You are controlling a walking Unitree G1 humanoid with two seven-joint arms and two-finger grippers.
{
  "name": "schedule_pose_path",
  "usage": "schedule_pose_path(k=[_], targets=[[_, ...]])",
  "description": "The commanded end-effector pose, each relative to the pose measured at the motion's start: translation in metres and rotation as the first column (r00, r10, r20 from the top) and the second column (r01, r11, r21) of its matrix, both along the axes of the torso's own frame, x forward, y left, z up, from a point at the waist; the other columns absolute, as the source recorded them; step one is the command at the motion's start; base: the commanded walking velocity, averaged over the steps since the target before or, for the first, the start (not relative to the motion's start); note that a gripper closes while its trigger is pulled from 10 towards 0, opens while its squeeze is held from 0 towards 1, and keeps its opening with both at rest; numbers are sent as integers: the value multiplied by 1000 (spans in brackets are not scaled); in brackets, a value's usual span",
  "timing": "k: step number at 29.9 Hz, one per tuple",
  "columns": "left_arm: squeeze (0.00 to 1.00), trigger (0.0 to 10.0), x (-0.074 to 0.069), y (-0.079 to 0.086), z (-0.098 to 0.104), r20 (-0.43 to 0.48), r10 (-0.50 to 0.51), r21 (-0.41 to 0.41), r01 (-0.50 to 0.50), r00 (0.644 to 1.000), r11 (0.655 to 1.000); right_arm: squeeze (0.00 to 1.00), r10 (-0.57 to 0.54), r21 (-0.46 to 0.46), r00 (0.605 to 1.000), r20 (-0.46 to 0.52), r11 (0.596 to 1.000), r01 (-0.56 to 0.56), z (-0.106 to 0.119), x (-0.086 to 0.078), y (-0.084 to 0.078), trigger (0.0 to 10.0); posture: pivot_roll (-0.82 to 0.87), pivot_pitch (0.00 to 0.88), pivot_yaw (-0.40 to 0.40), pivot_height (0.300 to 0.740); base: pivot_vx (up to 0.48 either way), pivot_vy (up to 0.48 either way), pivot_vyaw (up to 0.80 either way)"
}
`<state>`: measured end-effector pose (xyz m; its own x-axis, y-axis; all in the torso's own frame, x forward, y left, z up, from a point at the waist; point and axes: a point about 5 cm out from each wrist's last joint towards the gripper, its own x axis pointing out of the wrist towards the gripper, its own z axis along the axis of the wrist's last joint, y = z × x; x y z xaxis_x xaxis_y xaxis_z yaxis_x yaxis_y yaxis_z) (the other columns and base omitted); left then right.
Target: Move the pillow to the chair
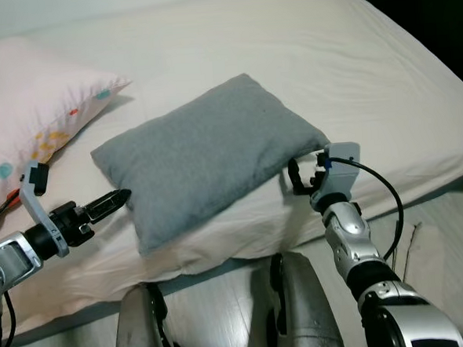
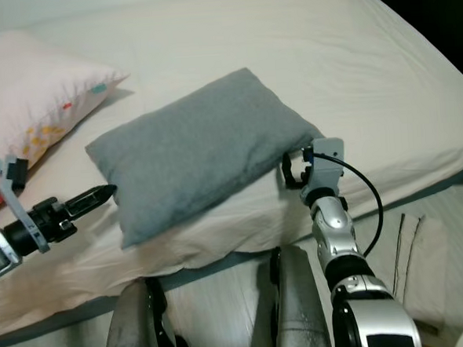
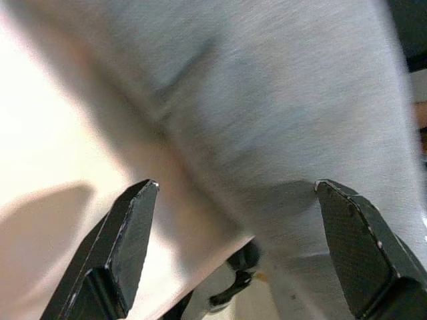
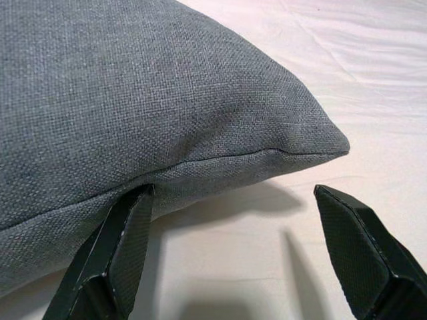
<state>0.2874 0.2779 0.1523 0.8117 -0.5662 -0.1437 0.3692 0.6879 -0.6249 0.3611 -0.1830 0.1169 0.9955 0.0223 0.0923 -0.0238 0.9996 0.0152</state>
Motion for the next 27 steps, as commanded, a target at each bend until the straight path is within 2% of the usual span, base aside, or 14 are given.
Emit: schedule_pose_path(k=[1,3,6,8,9,11,13,14,15,16,19,23,25,27], targets=[[1000,10000,0,4,-15,-74,50,28,-49,996,998,0,-5,7,1000,-12,1000,5,-5,-3,-1,10000,18,285,-18,557,0,0,0],[1000,10000,1,3,-21,-116,69,2,-69,991,998,0,-1,7,1000,-12,1000,2,-5,-3,0,10000,16,282,-17,557,0,0,0],[1000,10000,2,-12,-26,-166,15,-178,-45,986,983,0,4,7,1000,-12,1000,-4,-4,-2,0,10000,16,279,-17,557,0,0,0],[1000,10000,2,-14,-26,-168,5,-204,-40,986,978,0,4,7,1000,-12,1000,-4,-4,-2,0,10000,16,279,-17,557,0,0,0],[1000,10000,4,-18,-26,-173,-1,-255,-43,985,966,0,4,7,1000,-13,1000,-4,-4,-2,0,10000,17,277,-19,557,0,0,0],[1000,10000,5,-20,-26,-174,-2,-273,-46,985,961,0,5,7,1000,-13,1000,-4,-5,-2,0,10000,17,277,-19,557,0,0,0],[1000,10000,10,-30,-23,-158,-3,-384,-58,988,921,0,6,9,1000,-17,1000,-6,-5,-3,1,10000,17,276,-21,557,0,0,0],[1000,10000,10,-30,-23,-158,-3,-384,-58,988,921,0,6,9,1000,-17,1000,-6,-5,-3,1,10000,17,276,-21,557,0,0,0],[1000,10000,15,-35,-17,-108,9,-507,-63,994,860,0,9,15,1000,-23,1000,-9,-6,-2,2,10000,18,276,-22,557,0,0,0],[1000,10000,15,-35,-17,-108,9,-507,-63,994,860,0,9,15,1000,-23,1000,-9,-6,-2,2,10000,18,276,-22,557,0,0,0],[1000,10000,18,-30,-14,-83,40,-576,-81,996,814,0,7,20,1000,-25,1000,-7,-6,-2,2,10000,16,277,-20,557,0,0,0],[1000,10000,19,-18,-14,-89,88,-599,-124,992,791,0,4,19,1000,-27,1000,-4,-6,-2,1,10000,17,282,-21,557,0,0,0],[1000,10000,19,-18,-14,-89,88,-599,-124,992,791,0,4,19,1000,-27,1000,-4,-6,-2,1,10000,17,282,-21,557,0,0,0],[1000,10000,18,-6,-16,-108,134,-604,-172,985,778,0,2,18,1000,-29,1000,-2,-7,-2,0,10000,18,283,-20,557,0,0,0]])
